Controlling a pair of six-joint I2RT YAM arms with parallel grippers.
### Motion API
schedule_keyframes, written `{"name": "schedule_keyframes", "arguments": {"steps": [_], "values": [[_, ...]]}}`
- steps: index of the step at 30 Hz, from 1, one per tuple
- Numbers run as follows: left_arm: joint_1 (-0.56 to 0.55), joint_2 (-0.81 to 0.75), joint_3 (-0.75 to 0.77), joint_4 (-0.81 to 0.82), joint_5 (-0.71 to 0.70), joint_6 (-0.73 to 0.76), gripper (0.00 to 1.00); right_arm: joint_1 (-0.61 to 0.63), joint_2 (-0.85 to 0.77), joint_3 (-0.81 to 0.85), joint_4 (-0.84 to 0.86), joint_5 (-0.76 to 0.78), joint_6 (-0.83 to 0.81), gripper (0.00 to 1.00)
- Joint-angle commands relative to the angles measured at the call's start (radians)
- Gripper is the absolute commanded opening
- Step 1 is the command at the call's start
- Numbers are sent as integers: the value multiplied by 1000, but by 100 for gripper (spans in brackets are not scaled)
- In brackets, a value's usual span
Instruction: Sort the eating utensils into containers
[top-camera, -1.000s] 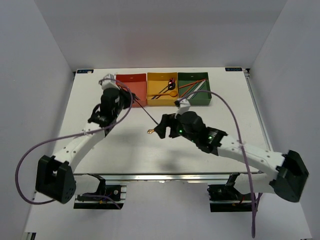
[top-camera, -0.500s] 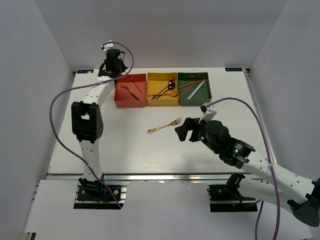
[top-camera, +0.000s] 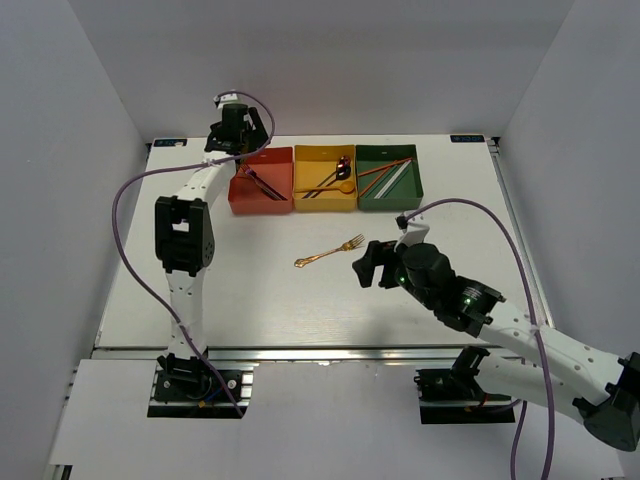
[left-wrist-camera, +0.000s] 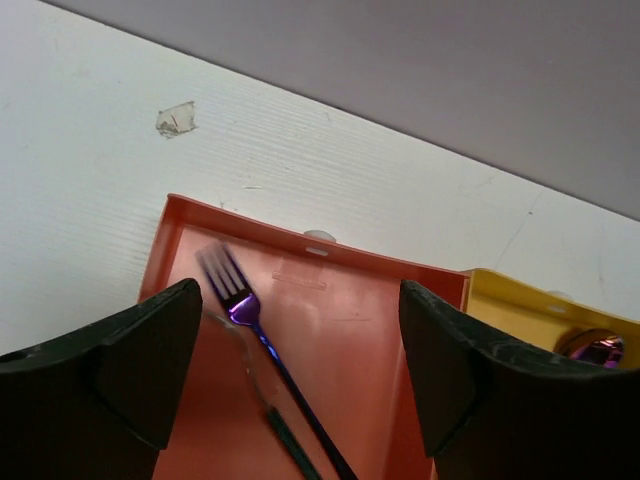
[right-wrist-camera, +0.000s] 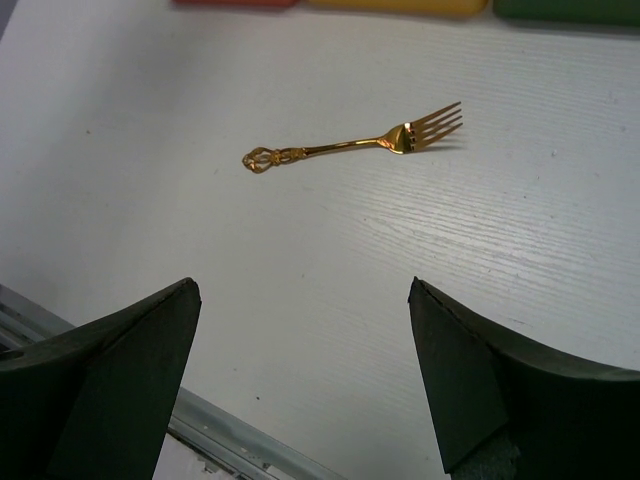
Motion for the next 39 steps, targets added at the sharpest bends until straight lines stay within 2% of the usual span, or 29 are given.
{"name": "schedule_keyframes", "arguments": {"steps": [1, 4, 8, 12, 13, 14, 15, 16, 18, 19, 21, 22, 24, 31, 36, 39], "values": [[5, -100, 11, 5, 36, -28, 92, -3, 41, 27, 19, 23, -13, 89], [5, -168, 60, -35, 40, -42, 96, -4, 101, 44, 21, 19, -6, 89], [2, -306, 42, -81, 46, -42, 98, -6, 205, 76, 16, 43, 31, 89], [-26, -459, -144, -89, 223, 55, 98, -6, 301, 144, -67, 143, 137, 89], [-61, -460, -160, -115, 252, 55, 98, -23, 293, 144, -76, 147, 152, 89], [-90, -496, -172, -148, 279, 155, 98, -35, 279, 139, -82, 143, 162, 89], [-122, -502, -206, -213, 273, 188, 98, -50, 238, 133, -105, 146, 178, 89], [-213, -507, -229, -241, 204, 252, 98, -93, 209, 116, -123, 151, 191, 89], [-323, -522, -292, -279, 126, 314, 98, -142, 110, 90, -136, 132, 171, 89], [-413, -527, -380, -269, 92, 332, 98, -202, 74, 81, -142, 114, 156, 89], [-467, -538, -476, -206, 86, 349, 98, -275, 0, 76, -165, 50, 113, 89], [-490, -536, -551, -187, 99, 345, 98, -291, -15, 85, -214, 39, 82, 89], [-506, -503, -587, -167, 150, 349, 96, -302, -49, 113, -254, 23, 50, 89], [-527, -337, -529, -219, 274, 400, 84, -302, -92, 101, -318, -90, -10, 89], [-527, -280, -533, -213, 314, 400, 79, -302, -112, 79, -309, -109, -24, 89], [-532, -245, -529, -216, 346, 400, 69, -302, -117, 81, -305, -107, -33, 89]]}}
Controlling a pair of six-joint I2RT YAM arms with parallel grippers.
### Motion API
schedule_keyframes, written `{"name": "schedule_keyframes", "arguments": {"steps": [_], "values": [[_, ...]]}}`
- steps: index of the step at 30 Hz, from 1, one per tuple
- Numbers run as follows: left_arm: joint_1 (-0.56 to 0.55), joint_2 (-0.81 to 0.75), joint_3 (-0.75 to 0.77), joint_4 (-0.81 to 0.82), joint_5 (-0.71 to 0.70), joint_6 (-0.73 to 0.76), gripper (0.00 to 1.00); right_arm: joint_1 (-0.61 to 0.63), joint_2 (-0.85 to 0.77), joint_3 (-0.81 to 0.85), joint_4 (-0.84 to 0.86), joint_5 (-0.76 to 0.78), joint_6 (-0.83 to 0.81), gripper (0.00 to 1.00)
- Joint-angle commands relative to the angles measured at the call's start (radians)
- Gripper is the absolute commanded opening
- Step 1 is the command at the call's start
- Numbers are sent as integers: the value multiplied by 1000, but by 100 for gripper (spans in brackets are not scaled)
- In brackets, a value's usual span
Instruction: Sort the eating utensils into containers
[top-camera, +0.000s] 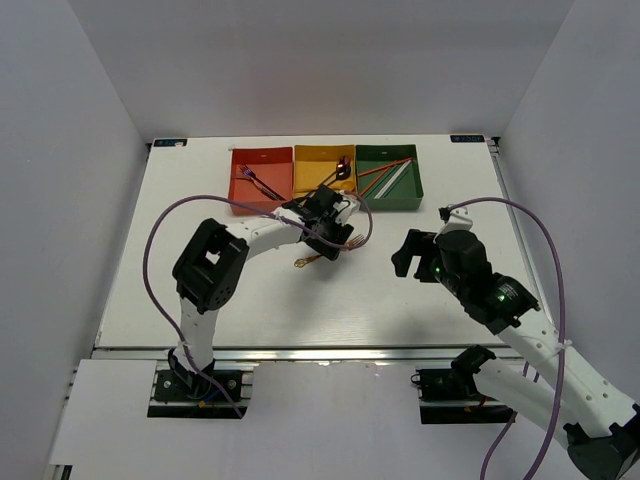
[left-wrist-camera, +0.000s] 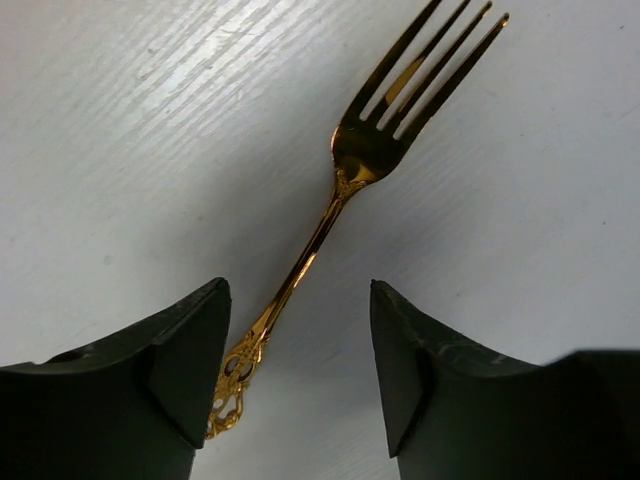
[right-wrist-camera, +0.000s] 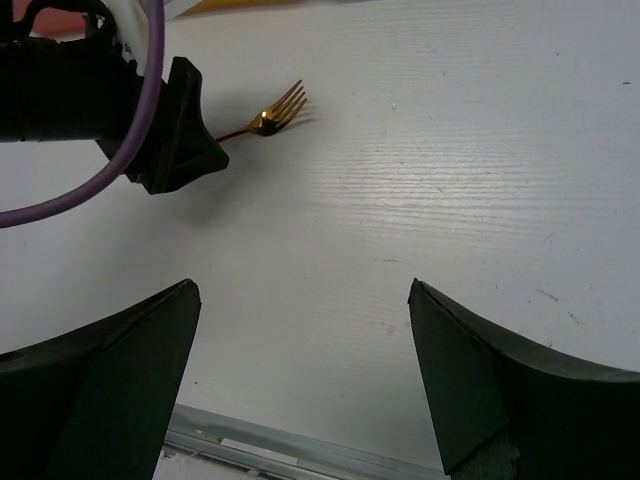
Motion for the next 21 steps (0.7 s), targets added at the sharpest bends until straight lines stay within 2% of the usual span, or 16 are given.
{"name": "schedule_keyframes", "arguments": {"steps": [1, 2, 3, 7, 9, 11, 12, 14, 18, 21], "values": [[-10, 19, 32, 12, 60, 14, 66, -2, -18, 0, 12, -15, -31, 89], [-15, 33, 35, 9, 54, 14, 58, -2, -19, 2, 13, -14, -34, 89], [-22, 39, 37, 7, 46, 13, 54, -2, -21, 2, 16, -14, -37, 89], [-42, 60, 25, 1, 9, 14, 52, -2, -28, 0, 18, -14, -45, 89], [-50, 66, 14, 9, -8, 13, 34, -2, -35, -3, 19, -18, -46, 89], [-62, 73, 11, 9, -8, 8, 22, -4, -47, -3, 19, -18, -49, 89], [-77, 74, 11, 9, -8, 8, 10, -2, -51, -3, 19, -18, -49, 89], [-97, 70, 2, 15, -17, 8, 2, -2, -62, -1, 22, -14, -49, 89], [-131, 16, 2, 27, -5, -6, 0, -2, -81, 12, 21, -14, -52, 89], [-133, -107, -9, 81, 38, -30, 0, -4, -90, 28, 13, -6, -57, 89]]}}
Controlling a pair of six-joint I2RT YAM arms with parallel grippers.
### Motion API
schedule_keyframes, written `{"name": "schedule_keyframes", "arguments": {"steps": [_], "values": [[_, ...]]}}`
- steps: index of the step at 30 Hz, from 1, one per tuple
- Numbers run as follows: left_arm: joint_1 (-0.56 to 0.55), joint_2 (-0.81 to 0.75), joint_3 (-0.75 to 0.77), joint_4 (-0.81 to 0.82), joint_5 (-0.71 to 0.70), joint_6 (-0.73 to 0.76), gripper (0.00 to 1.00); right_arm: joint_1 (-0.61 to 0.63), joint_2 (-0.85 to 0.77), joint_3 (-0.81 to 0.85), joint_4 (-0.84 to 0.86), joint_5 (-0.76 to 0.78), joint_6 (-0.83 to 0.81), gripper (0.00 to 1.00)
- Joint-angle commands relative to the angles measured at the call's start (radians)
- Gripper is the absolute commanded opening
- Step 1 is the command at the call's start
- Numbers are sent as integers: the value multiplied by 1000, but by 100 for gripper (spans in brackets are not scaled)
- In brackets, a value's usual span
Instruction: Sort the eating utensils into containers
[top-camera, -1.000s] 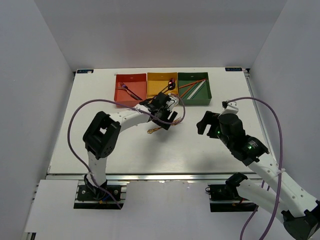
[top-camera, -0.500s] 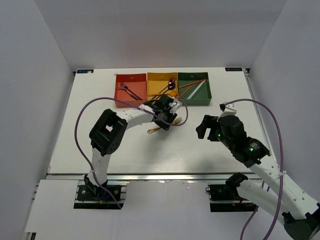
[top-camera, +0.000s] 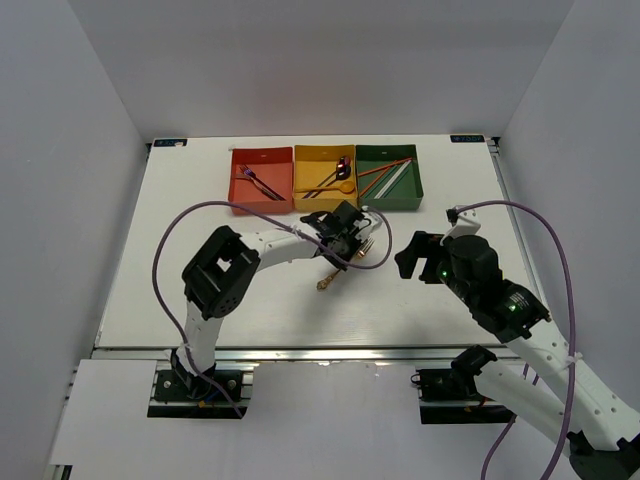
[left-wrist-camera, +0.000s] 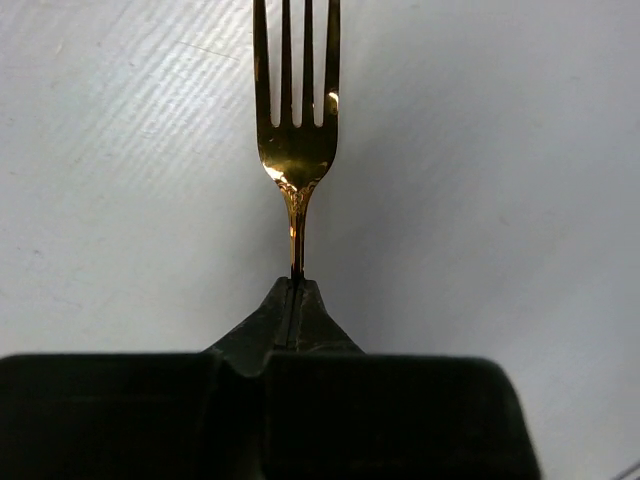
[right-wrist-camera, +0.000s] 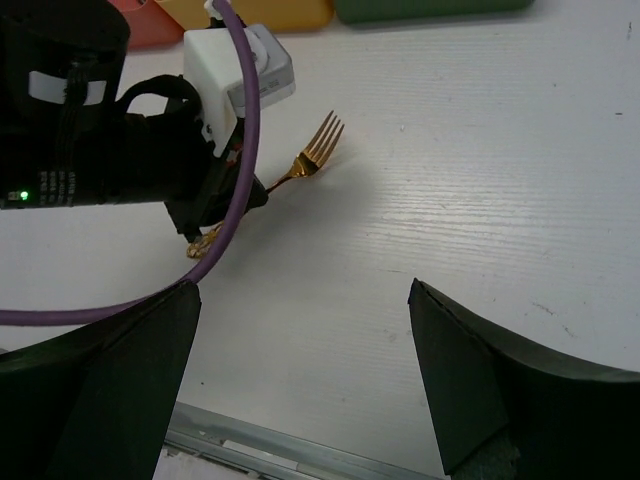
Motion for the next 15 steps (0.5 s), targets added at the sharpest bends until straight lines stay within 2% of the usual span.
{"name": "schedule_keyframes", "arguments": {"steps": [1, 3, 5, 8, 9, 10, 11, 12, 14, 15], "values": [[-9, -171, -13, 55, 53, -42, 0, -2, -20, 31, 11, 9, -24, 89], [-5, -277, -15, 113, 13, -63, 0, -2, -23, 35, 10, 17, -29, 89], [21, -348, 2, 152, -129, -126, 0, -2, -23, 35, 11, 23, -30, 89], [142, -376, 69, 161, -260, -297, 0, -2, -18, 25, 19, 23, -33, 89], [243, -371, 89, 149, -278, -360, 0, -2, -17, 22, 22, 23, -33, 89], [300, -360, 132, 132, -286, -508, 0, -4, -15, 17, 30, 19, -33, 89], [405, -337, 145, 129, -265, -572, 0, -2, -12, 15, 30, 15, -35, 89], [451, -324, 151, 141, -243, -664, 0, -2, -10, 15, 34, 14, -36, 89], [544, -282, 184, 192, -176, -713, 0, -2, -6, 20, 36, 9, -38, 89], [564, -214, 215, 193, -156, -729, 0, -2, -6, 22, 36, 9, -38, 89]]}}
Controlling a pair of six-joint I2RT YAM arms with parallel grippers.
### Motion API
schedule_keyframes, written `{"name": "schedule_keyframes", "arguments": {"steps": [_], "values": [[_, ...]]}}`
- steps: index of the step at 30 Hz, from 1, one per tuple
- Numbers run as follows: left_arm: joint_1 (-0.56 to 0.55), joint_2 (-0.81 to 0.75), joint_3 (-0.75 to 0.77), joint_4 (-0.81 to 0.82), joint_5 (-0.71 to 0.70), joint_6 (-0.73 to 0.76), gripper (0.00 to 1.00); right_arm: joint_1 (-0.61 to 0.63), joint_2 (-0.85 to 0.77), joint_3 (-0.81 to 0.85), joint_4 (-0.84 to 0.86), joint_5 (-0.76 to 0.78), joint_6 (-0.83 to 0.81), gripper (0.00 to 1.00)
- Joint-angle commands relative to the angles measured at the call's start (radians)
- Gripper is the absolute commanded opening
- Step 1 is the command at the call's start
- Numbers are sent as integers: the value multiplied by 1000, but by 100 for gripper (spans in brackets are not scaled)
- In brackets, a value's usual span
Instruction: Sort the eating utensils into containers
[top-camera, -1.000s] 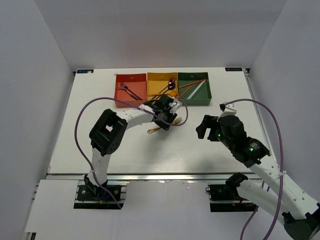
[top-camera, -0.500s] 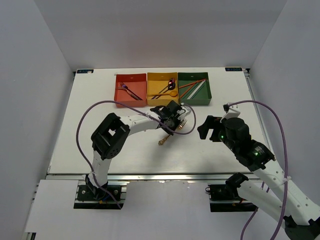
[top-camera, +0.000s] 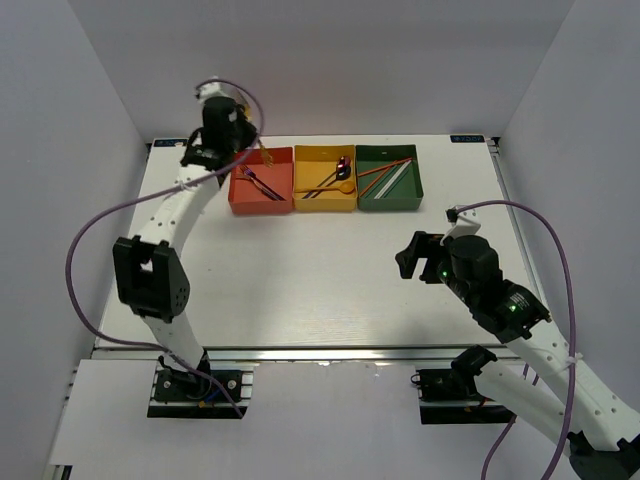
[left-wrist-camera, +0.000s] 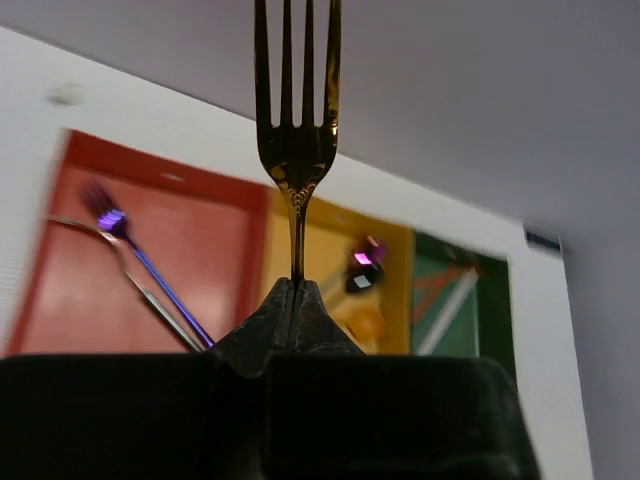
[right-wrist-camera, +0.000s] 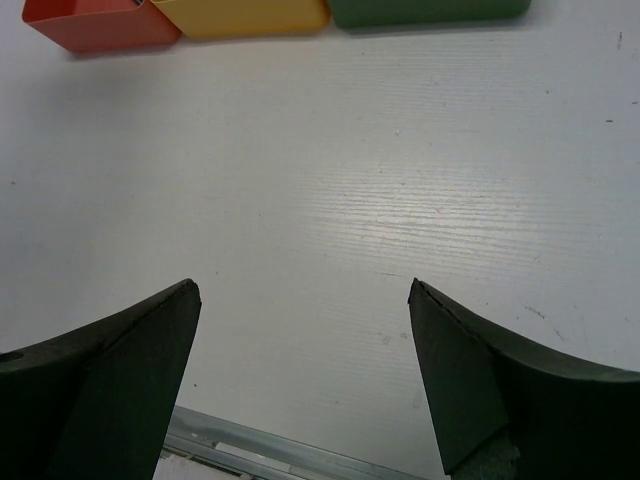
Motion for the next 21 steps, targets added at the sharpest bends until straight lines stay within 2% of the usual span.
{"name": "schedule_keyframes", "arguments": {"steps": [1, 4, 8, 13, 15, 18, 21], "values": [[93, 137, 129, -29, 36, -200, 0, -2, 1, 24, 36, 2, -21, 89], [142, 315, 349, -118, 84, -197, 0, -2, 9, 30, 42, -6, -27, 89], [189, 425, 452, -138, 114, -215, 0, -2, 23, 27, 48, -7, -39, 89], [197, 429, 348, -34, 144, -286, 0, -2, 46, 14, 67, -3, -51, 89], [199, 414, 241, 17, 194, -324, 0, -4, 54, 7, 76, -3, -51, 89], [196, 379, 123, 100, 194, -350, 0, -2, 60, 4, 81, -4, -56, 89], [189, 353, 77, 121, 199, -354, 3, -2, 63, 0, 81, -1, -61, 89]]}}
